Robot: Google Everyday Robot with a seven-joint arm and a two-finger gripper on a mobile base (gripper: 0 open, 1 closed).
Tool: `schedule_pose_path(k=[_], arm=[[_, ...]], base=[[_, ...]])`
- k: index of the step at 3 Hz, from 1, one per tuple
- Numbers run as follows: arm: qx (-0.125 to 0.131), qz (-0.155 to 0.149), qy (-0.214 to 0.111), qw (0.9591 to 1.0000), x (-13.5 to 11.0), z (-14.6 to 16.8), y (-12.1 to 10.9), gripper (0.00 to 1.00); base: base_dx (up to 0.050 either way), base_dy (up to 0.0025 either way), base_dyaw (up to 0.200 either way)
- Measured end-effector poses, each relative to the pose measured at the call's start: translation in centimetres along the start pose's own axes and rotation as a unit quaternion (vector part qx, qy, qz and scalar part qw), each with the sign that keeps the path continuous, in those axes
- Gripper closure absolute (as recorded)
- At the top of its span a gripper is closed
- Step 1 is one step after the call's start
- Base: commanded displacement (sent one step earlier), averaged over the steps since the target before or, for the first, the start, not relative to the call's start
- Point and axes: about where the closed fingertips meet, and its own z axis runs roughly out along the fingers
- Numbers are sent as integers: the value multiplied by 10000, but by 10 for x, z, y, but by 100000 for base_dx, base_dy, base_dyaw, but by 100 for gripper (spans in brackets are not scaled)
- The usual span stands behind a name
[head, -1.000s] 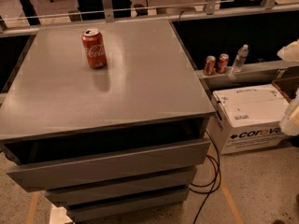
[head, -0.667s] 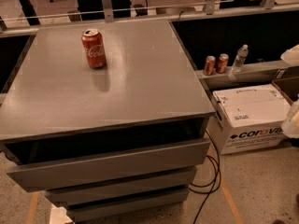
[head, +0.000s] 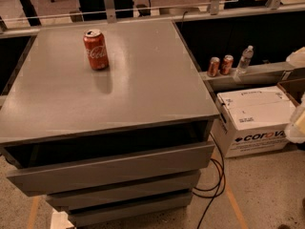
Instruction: Knock orange can over
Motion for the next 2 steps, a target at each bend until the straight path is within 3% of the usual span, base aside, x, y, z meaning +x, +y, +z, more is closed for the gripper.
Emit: schedule_pose_path(k=[1, 2], arm=[[71, -288, 30, 9996, -28, -1, 2, 0], [71, -288, 30, 9996, -28, -1, 2, 0]], base=[[9897, 0, -40], [0, 0, 0]])
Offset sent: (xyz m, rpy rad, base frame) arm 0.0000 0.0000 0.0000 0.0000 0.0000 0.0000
